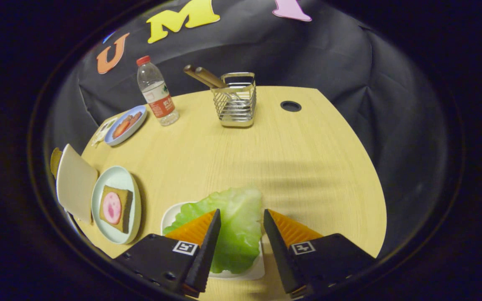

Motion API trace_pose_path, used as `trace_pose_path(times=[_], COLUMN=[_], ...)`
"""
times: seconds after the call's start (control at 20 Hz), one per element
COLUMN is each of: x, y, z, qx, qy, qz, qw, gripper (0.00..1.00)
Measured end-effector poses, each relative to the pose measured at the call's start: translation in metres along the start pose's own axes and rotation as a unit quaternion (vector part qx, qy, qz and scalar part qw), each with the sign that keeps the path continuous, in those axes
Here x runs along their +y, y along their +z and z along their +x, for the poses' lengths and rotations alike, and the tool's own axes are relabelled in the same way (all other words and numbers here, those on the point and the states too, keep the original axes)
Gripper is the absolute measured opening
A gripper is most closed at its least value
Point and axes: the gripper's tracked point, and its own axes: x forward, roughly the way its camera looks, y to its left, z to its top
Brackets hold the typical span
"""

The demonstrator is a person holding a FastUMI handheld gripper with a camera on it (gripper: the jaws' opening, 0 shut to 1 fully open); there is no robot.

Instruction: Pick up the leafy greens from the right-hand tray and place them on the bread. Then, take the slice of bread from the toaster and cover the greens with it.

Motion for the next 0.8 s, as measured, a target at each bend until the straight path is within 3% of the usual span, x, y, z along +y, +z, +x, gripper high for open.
trace_pose_path(times=[0.1,0.3,0.5,0.55,0.65,0.7,0.8], x=[0.002,0.003,0.011,0.007,0.004,0.006,0.008], y=[-0.002,0.002,-0.002,-0.003,-0.011,-0.015,-0.012], z=[0.0,-0.005,-0.008,-0.005,0.0,0.002,0.003], qx=[0.008,0.001,0.009,0.013,0.036,0.043,0.036], qy=[-0.002,-0.005,0.003,-0.01,-0.018,-0.016,-0.015], qz=[-0.006,-0.012,-0.017,-0.018,-0.014,-0.011,-0.014], qw=[1.0,1.0,1.0,1.0,0.999,0.999,0.999], gripper=[0.54,0.44,0.44,0.44,0.04,0.14,0.12])
